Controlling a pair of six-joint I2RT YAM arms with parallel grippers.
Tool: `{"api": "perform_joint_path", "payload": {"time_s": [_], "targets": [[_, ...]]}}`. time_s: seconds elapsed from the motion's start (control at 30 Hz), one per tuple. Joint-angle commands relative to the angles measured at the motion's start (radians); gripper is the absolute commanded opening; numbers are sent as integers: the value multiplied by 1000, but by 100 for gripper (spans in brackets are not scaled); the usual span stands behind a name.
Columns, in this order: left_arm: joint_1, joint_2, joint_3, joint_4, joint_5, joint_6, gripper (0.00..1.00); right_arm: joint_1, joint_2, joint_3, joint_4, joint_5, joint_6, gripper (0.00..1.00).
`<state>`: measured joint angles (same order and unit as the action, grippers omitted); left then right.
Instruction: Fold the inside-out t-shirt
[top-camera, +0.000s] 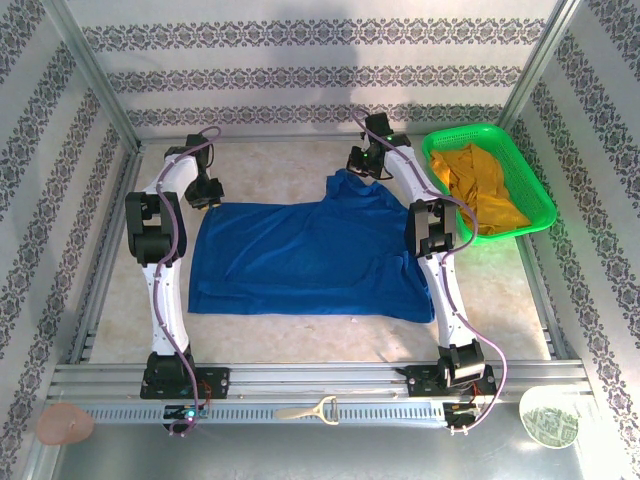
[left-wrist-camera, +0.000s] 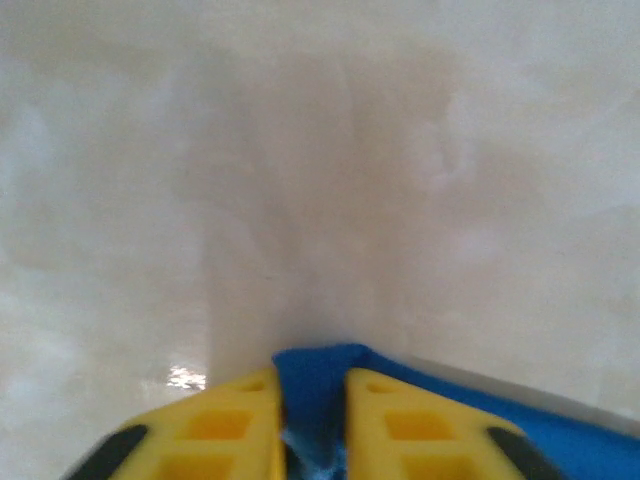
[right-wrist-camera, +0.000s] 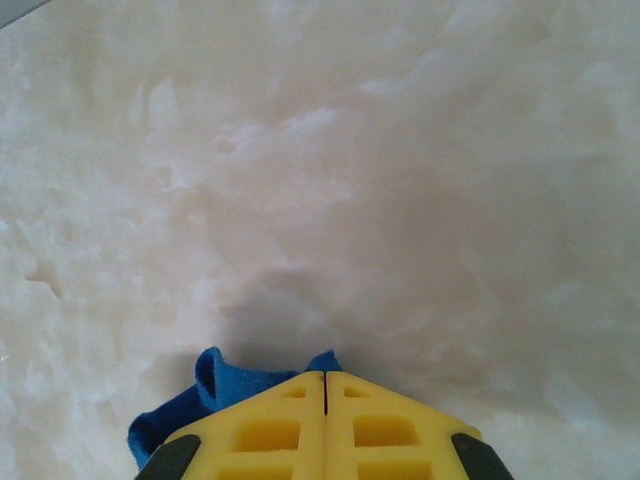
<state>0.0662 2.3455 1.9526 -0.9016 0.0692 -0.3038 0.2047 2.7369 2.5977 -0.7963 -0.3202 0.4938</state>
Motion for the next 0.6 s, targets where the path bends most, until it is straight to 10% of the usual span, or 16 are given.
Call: {"api": "perform_joint_path", "payload": {"time_s": [0.0, 0.57], "targets": [[-12, -8, -15, 23, 32, 12, 1, -17, -87, -17, 34, -54, 29, 0], [-4, -315, -260, 181, 69, -61, 0, -30, -675, -706, 344, -34, 102, 0]]}}
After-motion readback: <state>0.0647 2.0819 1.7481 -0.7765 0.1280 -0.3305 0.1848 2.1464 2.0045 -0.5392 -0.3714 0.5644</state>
